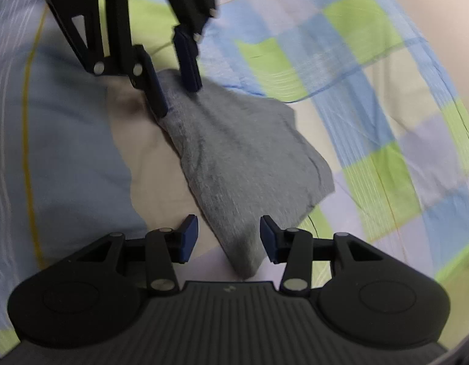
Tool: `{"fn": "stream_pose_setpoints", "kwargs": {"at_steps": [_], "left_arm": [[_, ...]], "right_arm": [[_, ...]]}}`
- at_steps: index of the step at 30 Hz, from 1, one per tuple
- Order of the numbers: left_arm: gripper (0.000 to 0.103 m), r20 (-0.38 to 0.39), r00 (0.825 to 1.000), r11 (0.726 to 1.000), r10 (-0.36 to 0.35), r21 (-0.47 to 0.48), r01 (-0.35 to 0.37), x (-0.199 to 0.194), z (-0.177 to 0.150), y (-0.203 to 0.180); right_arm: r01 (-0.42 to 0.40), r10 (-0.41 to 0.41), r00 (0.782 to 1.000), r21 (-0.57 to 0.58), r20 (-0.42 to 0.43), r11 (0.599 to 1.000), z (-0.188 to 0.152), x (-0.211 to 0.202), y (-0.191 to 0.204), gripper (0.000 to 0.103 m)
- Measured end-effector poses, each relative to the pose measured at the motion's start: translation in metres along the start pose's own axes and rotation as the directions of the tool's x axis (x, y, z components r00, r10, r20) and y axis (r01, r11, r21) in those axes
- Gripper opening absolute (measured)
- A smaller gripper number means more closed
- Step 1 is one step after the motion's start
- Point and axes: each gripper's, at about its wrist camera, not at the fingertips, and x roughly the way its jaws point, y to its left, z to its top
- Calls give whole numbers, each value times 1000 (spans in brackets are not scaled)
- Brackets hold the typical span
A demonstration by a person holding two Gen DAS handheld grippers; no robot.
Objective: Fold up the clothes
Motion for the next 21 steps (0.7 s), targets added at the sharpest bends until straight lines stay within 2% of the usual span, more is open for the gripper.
{"fn": "stream_pose_setpoints", "kwargs": {"at_steps": [4, 6, 8, 9, 12, 15, 18, 21], "left_arm": [[41, -31, 999, 994, 21, 104, -18, 1, 1, -4], [37, -34, 999, 993, 24, 113, -20, 5, 3, -4], [25, -38, 999, 994, 28, 110, -24, 11, 4, -3], [22, -38, 999, 994, 28, 109, -24, 11, 3, -4], [17, -38, 999, 993, 30, 116, -26, 5, -1, 0], [16, -28, 1000, 996, 14, 94, -11, -5, -1, 15], [15, 9, 1000, 998, -22, 53, 21, -32, -4, 29], [15, 26, 998, 998, -50, 39, 49, -44, -9, 26]], "right_arm": [[-24, 21, 999, -72, -46, 997, 4, 10, -8, 40], [-20, 12, 998, -124, -65, 992, 4, 13, -7, 35], [-37, 27, 997, -132, -78, 991, 4, 18, -7, 15], [-39, 29, 996, -132, -80, 990, 4, 19, -7, 9], [-23, 12, 996, -122, -93, 992, 1, 23, -4, 5], [-1, -4, 994, -48, -111, 999, -5, 17, -9, 4], [-7, 12, 994, 55, -105, 998, -5, -7, -18, 2], [-14, 25, 997, 141, -78, 990, 1, -43, -17, 1]]}}
